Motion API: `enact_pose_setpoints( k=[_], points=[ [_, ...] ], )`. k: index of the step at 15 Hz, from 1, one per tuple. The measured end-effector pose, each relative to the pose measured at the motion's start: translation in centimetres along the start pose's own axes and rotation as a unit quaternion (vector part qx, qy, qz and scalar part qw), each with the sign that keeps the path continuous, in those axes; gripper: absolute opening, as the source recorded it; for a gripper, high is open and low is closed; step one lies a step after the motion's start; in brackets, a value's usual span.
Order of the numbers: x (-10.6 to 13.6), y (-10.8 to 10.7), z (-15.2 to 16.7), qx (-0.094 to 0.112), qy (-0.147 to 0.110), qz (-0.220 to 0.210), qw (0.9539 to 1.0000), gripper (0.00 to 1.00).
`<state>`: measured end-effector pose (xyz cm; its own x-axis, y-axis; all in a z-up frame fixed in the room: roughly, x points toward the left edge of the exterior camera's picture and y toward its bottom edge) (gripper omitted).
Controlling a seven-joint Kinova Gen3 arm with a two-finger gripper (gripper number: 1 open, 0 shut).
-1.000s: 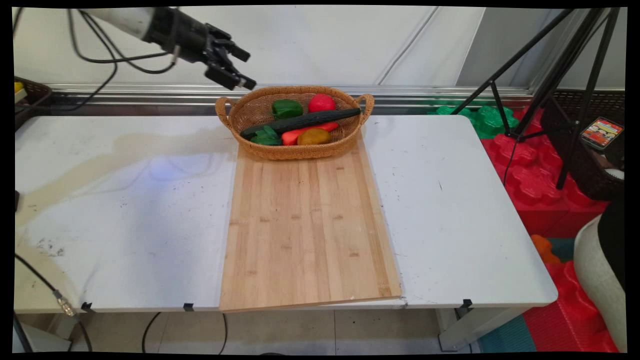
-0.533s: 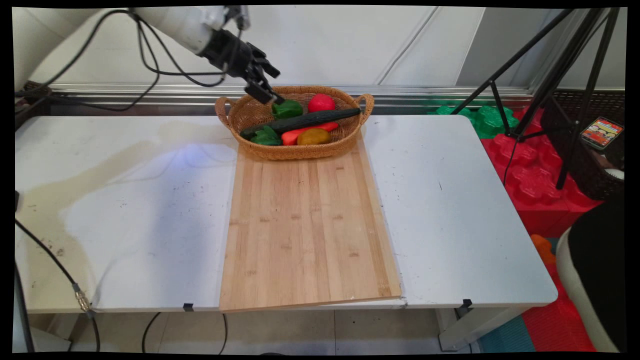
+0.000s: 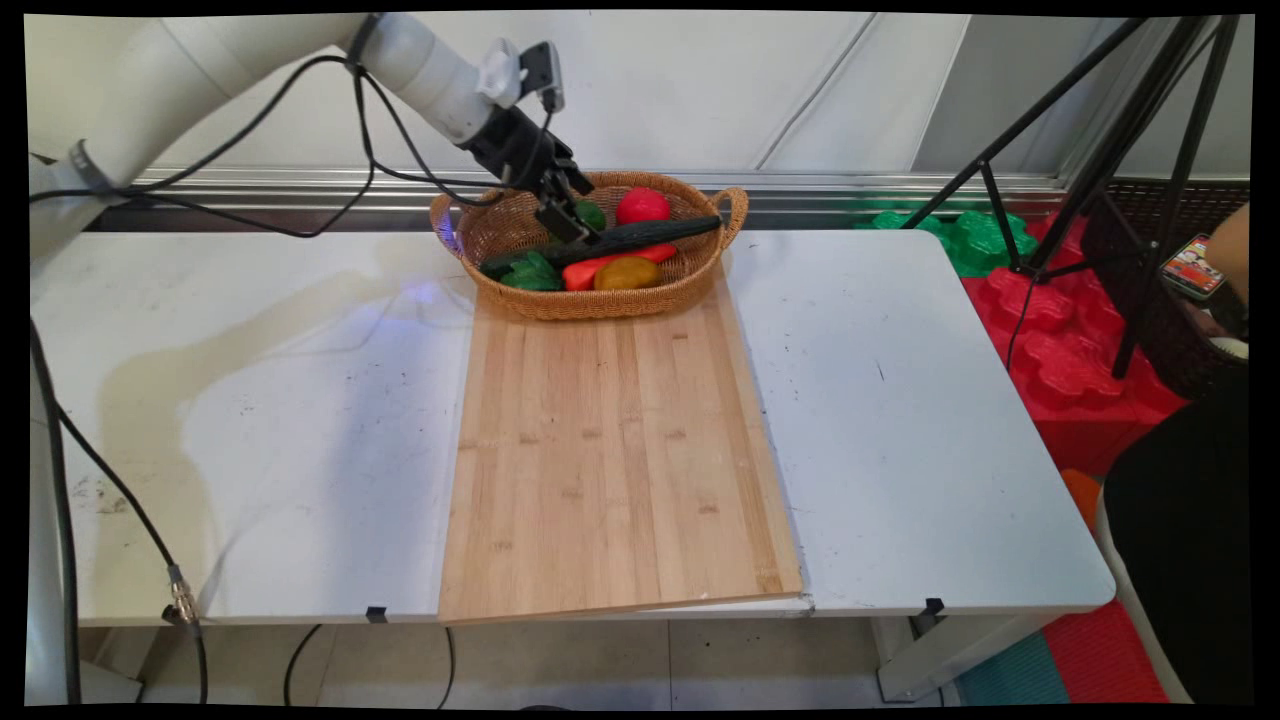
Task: Pick up the cucumber from the vegetable basket
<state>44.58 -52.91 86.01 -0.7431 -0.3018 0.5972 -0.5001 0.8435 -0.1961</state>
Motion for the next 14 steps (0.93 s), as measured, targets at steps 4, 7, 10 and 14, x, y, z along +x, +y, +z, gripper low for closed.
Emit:
enact_pose_setpoints(
  k=[4,7,10,14],
  points=[
    [0.6,-0.6,2.5,-0.002,-0.010,-0.004,0.9999,1.00],
    [1.0,-1.0,3.7,-0.002,-0.013,-0.008,0.9999,1.00],
    [1.4,-1.5,5.0,-0.002,-0.014,-0.012,0.9998,1.00],
    [1.7,-1.8,6.1,-0.008,-0.015,-0.014,0.9998,1.00]
  ],
)
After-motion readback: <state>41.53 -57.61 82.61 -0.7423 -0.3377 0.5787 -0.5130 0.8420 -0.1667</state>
